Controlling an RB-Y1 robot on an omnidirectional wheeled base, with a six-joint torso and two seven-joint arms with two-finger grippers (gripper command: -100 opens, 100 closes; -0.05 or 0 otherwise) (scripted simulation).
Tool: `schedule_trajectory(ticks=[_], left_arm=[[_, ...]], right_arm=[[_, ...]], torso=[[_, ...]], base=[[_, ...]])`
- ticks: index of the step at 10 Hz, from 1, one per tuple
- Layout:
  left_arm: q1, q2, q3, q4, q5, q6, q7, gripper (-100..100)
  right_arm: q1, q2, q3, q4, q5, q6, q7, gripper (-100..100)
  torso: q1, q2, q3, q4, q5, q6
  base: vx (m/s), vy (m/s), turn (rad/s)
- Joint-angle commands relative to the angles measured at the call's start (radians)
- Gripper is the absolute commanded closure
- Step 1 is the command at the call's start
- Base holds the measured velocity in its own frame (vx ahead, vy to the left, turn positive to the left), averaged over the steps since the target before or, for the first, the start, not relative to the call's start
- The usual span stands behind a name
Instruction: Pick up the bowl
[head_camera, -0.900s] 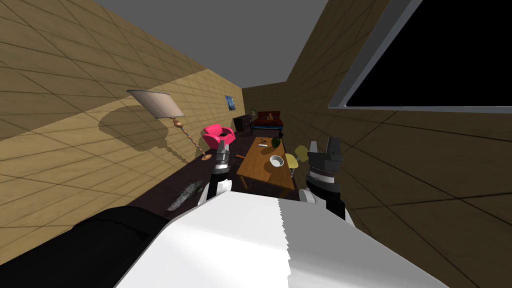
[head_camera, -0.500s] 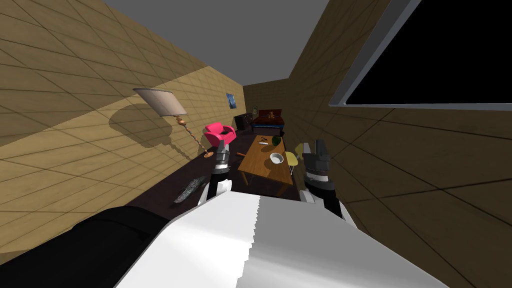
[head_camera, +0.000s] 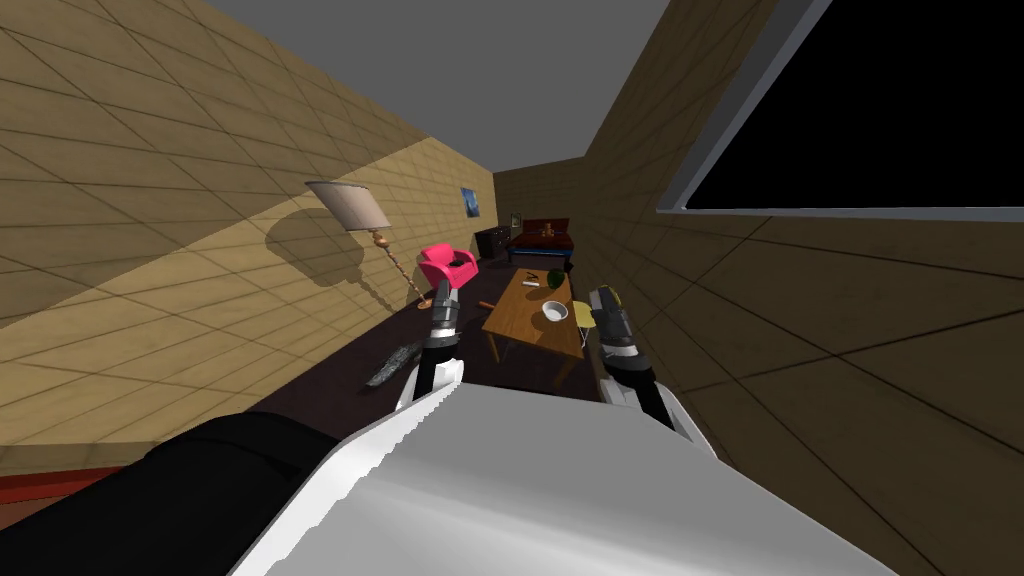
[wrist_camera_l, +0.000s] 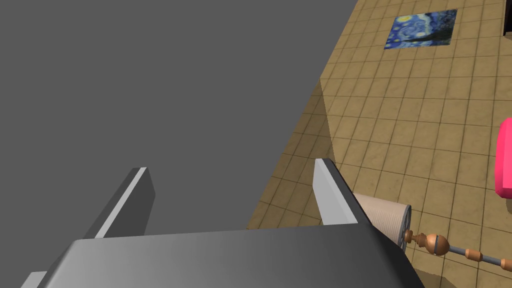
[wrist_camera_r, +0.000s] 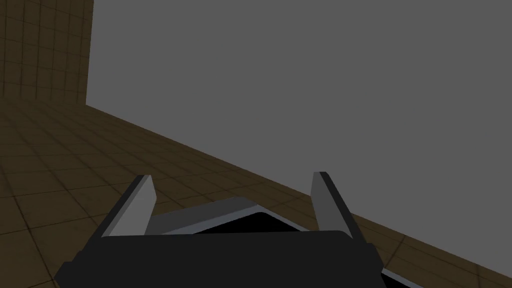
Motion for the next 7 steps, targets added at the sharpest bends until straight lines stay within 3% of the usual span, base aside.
schedule_trajectory(ticks=[1,2,5,7], left_arm=[[0.000,0.000,0.000,0.000,0.000,0.000,0.000,0],[0.000,0.000,0.000,0.000,0.000,0.000,0.000,0],[0.000,0.000,0.000,0.000,0.000,0.000,0.000,0],[0.000,0.000,0.000,0.000,0.000,0.000,0.000,0]], right_arm=[[0.004,-0.033,0.008,0.018,0.009,-0.005,0.010,-100],[-0.012,-0.068,0.014,0.058,0.023,-0.004,0.020,-100],[-0.029,-0.116,0.022,0.101,0.038,-0.003,0.031,-100],[-0.064,-0.184,0.039,0.171,0.069,0.001,0.053,-100]], torso=[[0.000,0.000,0.000,0.000,0.000,0.000],[0.000,-0.001,0.000,0.000,0.000,0.000],[0.000,-0.005,-0.002,-0.001,0.000,0.000],[0.000,-0.005,-0.003,-0.001,0.000,0.000]], base=[[-0.142,-0.011,0.048],[-0.140,-0.013,0.090],[-0.089,-0.006,0.068],[-0.115,-0.004,0.147]])
